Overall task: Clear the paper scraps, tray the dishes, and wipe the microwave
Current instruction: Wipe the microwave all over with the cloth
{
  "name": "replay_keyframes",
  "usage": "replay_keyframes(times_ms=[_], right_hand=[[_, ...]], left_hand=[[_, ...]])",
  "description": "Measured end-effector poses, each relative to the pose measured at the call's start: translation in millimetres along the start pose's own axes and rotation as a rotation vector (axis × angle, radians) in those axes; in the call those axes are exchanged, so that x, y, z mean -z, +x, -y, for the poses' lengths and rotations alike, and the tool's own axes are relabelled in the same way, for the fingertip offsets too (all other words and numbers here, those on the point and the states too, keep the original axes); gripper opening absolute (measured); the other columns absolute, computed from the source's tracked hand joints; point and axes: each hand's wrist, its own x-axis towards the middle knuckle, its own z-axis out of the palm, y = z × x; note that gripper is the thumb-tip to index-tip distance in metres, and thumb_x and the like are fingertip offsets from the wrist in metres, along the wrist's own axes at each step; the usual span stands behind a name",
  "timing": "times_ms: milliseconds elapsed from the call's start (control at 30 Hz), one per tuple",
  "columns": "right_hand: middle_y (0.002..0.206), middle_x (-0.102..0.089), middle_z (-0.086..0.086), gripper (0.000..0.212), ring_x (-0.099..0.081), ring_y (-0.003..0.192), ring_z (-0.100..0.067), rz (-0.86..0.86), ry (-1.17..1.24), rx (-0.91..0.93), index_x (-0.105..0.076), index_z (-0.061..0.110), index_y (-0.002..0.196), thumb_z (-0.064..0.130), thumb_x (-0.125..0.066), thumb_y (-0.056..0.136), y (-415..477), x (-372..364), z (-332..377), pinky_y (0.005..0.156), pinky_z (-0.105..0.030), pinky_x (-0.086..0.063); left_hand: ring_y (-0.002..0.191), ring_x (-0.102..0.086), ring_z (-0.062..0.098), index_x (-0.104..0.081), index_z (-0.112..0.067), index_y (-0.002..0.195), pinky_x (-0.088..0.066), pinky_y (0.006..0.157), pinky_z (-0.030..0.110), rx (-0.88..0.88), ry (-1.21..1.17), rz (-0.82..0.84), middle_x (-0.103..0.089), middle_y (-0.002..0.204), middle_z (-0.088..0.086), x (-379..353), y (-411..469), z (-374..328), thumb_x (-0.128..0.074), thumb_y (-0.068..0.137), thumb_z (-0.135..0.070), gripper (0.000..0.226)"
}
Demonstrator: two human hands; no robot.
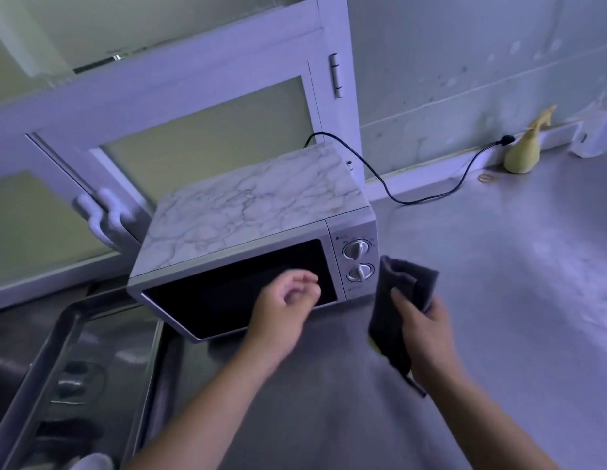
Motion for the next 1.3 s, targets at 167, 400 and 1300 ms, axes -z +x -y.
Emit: replay_keyframes(times_ms=[167,400,1300], right_hand=[[0.068,-0.058,0.022,0.009,-0.049,0.056,-0.002,-0.062,-0.144,0.355,-0.064,0.047,0.094,0.042,-0.060,0.087,51,-18,13,0.053,-0.024,-0.041],[0.153,-0.045,-0.005,0.050,-0.033,0.147,-0.025,0.012,-0.529,0.893,-0.052,0.009,0.143,0.007,-0.051,0.092,116,-72,-4,0.116,-0.054,-0.031],[0.152,-0.034,-0.014,0.068,-0.031,0.144,-0.025,-0.254,-0.581,0.717,-0.041,0.035,0.146,0.003,-0.053,0.088,116,-44,-161,0.116,-0.053,-0.031]], left_hand=[[0.093,-0.062,0.001,-0.075,-0.026,0.097,-0.041,0.079,0.003,-0.250,0.296,-0.028,-0.072,0.097,-0.017,34,87,-23,-0.053,0.102,-0.028,0.022],[0.149,-0.017,0.031,-0.026,-0.033,0.153,-0.015,0.120,0.047,-0.093,0.925,0.003,-0.021,0.163,0.007,19,197,0,-0.030,0.101,-0.057,0.058],[0.145,-0.025,0.030,-0.034,-0.040,0.144,-0.018,0.117,0.051,-0.167,1.039,-0.095,-0.033,0.157,0.006,6,206,23,-0.028,0.098,-0.059,0.051]])
